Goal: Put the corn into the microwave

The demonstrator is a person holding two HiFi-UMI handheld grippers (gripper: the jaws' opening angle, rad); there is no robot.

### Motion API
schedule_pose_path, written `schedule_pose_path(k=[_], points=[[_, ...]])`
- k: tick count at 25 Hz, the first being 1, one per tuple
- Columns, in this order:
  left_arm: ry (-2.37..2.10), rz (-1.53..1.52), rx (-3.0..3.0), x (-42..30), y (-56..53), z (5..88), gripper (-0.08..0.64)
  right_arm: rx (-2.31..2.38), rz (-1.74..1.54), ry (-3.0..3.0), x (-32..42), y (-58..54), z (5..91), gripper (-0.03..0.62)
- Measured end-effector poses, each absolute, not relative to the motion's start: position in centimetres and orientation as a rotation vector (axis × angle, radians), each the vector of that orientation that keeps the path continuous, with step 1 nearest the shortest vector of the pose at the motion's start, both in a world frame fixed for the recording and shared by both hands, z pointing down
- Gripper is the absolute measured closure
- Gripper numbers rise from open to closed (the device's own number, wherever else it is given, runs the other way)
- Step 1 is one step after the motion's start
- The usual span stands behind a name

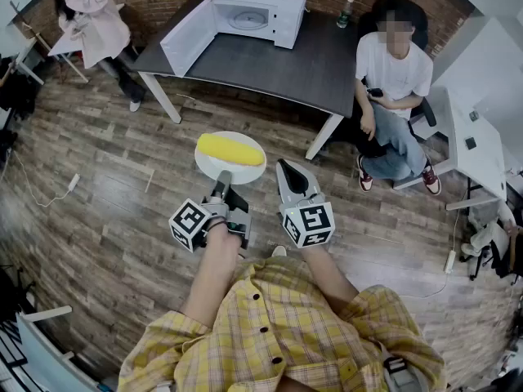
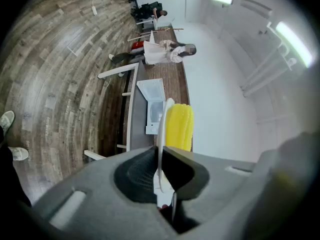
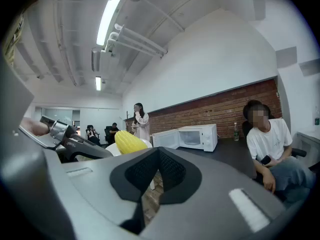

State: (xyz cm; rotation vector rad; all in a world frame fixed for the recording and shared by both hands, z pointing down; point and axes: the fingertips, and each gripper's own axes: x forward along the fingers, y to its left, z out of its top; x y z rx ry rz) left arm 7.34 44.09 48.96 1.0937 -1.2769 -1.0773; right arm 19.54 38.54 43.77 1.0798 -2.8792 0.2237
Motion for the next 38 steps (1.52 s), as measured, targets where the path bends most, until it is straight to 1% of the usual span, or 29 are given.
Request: schedule_pose_path(k=[12, 24, 32, 38], points=[[-1.277, -1.124, 1.074, 9.4, 43.2, 48.9, 0.538, 1.086, 0.212, -2.913, 22.1, 36.9, 43.0, 0.588], [-1.32, -1.163, 1.045, 12.6, 42.7, 48.8, 0.54, 0.99, 0.167, -2.966, 24.9, 35.5, 42.3, 0.588], [-1.317, -1.159, 1.026, 11.2, 40.2, 50.1, 0.54, 0.971, 0.184, -2.972, 23.2, 32.6, 42.9, 0.588], [-1.291, -1.144, 1.031, 8.3, 35.6, 50.9, 0.538, 0.993, 0.167, -2.956, 19.7, 28.3, 43.6, 0.588]])
